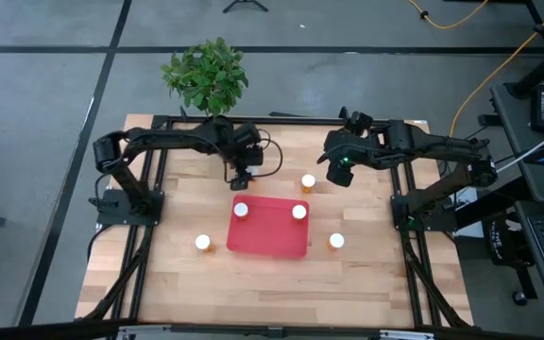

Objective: Pick and place pill bottles into a basket
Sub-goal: Put the orange pill bottle into the bin

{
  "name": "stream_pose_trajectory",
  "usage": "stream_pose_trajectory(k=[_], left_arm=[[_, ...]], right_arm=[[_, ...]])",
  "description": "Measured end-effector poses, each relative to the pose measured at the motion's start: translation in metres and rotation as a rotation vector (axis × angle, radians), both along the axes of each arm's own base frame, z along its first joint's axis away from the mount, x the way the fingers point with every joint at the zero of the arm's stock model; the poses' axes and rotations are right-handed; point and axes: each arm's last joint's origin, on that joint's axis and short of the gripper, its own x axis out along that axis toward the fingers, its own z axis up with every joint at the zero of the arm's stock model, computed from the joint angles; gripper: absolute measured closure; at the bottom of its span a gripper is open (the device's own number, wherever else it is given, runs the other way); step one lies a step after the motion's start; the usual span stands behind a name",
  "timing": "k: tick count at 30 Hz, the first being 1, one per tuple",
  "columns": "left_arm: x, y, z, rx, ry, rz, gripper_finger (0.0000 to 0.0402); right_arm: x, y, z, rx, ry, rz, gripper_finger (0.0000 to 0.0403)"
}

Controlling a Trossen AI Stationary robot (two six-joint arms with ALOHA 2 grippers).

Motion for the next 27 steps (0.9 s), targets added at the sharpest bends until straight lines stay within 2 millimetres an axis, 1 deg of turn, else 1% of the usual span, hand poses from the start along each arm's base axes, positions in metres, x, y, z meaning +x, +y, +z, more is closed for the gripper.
stream_pose_trajectory(k=[4,7,9,12,17,22,24,27], left_arm=[[0.004,-0.007,0.041,0.053,-0.069,-0.02,0.018],[0.007,-0.017,0.07,0.09,-0.115,-0.051,0.0181],[0.009,-0.025,0.084,0.097,-0.135,-0.072,0.0184],[0.012,-0.041,0.097,0.092,-0.134,-0.117,0.0185],[0.014,-0.068,0.096,0.07,-0.1,-0.188,0.0183],[0.017,-0.081,0.088,0.055,-0.069,-0.219,0.0184],[0.018,-0.083,0.081,0.057,-0.085,-0.225,0.0184],[0.016,-0.084,0.062,0.047,-0.046,-0.228,0.0183]], right_arm=[[0.0,0.0,0.0,-0.003,0.002,0.006,0.0045],[0.001,0.0,0.0,-0.004,-0.004,0.006,0.0045],[0.001,0.0,0.001,-0.009,-0.008,0.005,0.0045],[0.001,0.0,0.001,-0.01,-0.01,0.004,0.0045],[0.001,0.0,0.001,-0.01,-0.01,0.004,0.0045],[0.001,0.0,0.001,-0.01,-0.01,0.004,0.0045],[0.001,0.0,0.001,-0.01,-0.01,0.004,0.0045],[0.001,0.0,0.001,-0.01,-0.01,0.004,0.0045]])
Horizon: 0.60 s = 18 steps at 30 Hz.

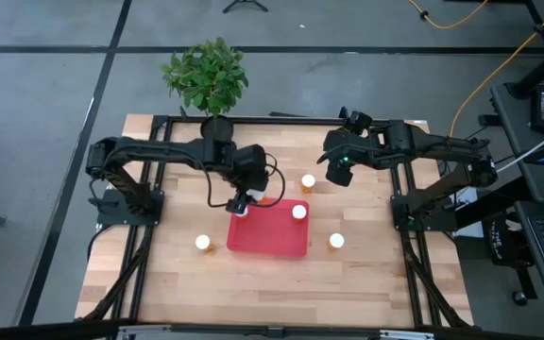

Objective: Pick and place pill bottles into a basket
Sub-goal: Put the orange pill bottle into the bin

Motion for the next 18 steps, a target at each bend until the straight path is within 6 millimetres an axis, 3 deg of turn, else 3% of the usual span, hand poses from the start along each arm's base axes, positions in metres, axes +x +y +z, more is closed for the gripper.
stream_pose_trajectory(k=[10,18], left_arm=[[-0.009,-0.001,-0.071,-0.053,0.045,0.073,0.0182],[-0.011,-0.016,-0.094,-0.083,0.098,0.044,0.0184]], right_arm=[[0.0,0.0,0.0,-0.001,0.003,0.003,0.0045],[0.0,0.0,0.0,-0.002,0.002,0.004,0.0045]])
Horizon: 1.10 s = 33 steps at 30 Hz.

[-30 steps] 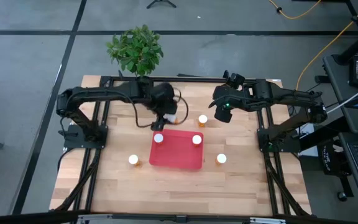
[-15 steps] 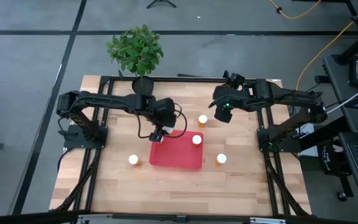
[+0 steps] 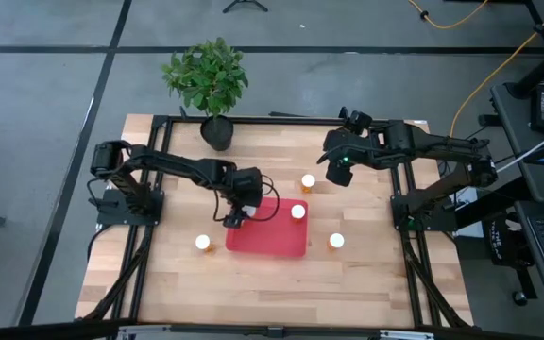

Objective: Pick and place pill bottles into a basket
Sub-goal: Put the orange pill bottle into the bin, then put the top orange pill bottle into the bin

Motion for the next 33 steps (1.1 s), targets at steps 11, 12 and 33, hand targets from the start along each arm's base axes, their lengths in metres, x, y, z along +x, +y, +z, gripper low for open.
stream_pose_trajectory(k=[11,12,33], left_arm=[[0.002,-0.005,0.002,-0.02,-0.023,0.003,0.0163],[0.002,-0.005,0.001,-0.022,-0.019,0.002,0.0157],[0.023,0.024,0.096,0.286,-0.09,0.034,0.0026]], right_arm=[[0.0,0.0,0.0,0.012,-0.026,-0.022,0.0045],[0.0,0.0,0.001,0.012,-0.026,-0.024,0.0045],[0.035,0.0,-0.029,0.23,0.042,0.055,0.0045]])
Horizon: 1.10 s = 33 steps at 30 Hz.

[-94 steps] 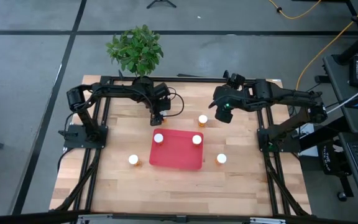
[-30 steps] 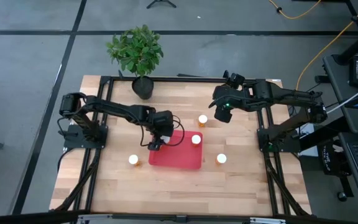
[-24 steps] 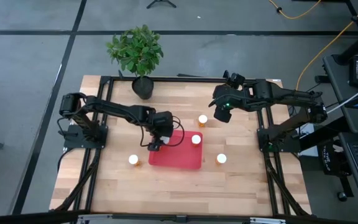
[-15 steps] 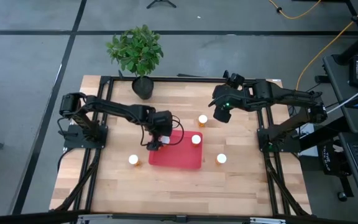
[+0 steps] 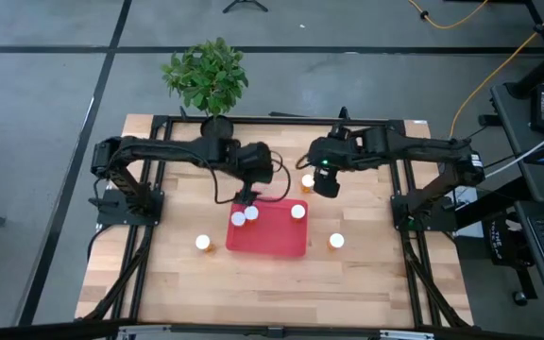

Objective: Pick and place pill bottles into a basket
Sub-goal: Put the top orange pill bottle into the bin

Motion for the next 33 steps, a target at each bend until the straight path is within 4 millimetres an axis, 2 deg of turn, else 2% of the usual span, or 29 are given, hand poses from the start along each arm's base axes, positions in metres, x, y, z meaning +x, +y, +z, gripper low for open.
stream_pose_trajectory(k=[3,7,10,13,16,26,33], left_arm=[[0.001,0.002,0.025,0.068,-0.024,0.007,0.0026],[0.0,0.0,0.052,0.14,-0.044,0.018,0.0027],[-0.003,-0.004,0.063,0.18,-0.045,0.019,0.0027],[-0.004,-0.007,0.067,0.194,-0.047,0.018,0.0027],[-0.005,-0.007,0.066,0.191,-0.03,0.018,0.0027],[-0.006,0.002,0.067,0.178,-0.036,0.055,0.0027],[-0.007,0.01,0.067,0.176,-0.04,0.079,0.0027]], right_arm=[[0.005,-0.011,-0.02,0.043,0.054,-0.045,0.0044],[0.003,-0.027,-0.065,0.145,0.148,-0.069,0.0029],[-0.001,-0.036,-0.096,0.252,0.162,-0.059,0.001],[-0.002,-0.043,-0.117,0.369,0.127,-0.047,0.0005],[0.0,-0.048,-0.124,0.403,0.072,-0.038,0.0005],[0.009,-0.07,-0.122,0.347,-0.045,-0.003,0.0003],[0.014,-0.081,-0.149,0.385,0.069,-0.009,0.0003]])
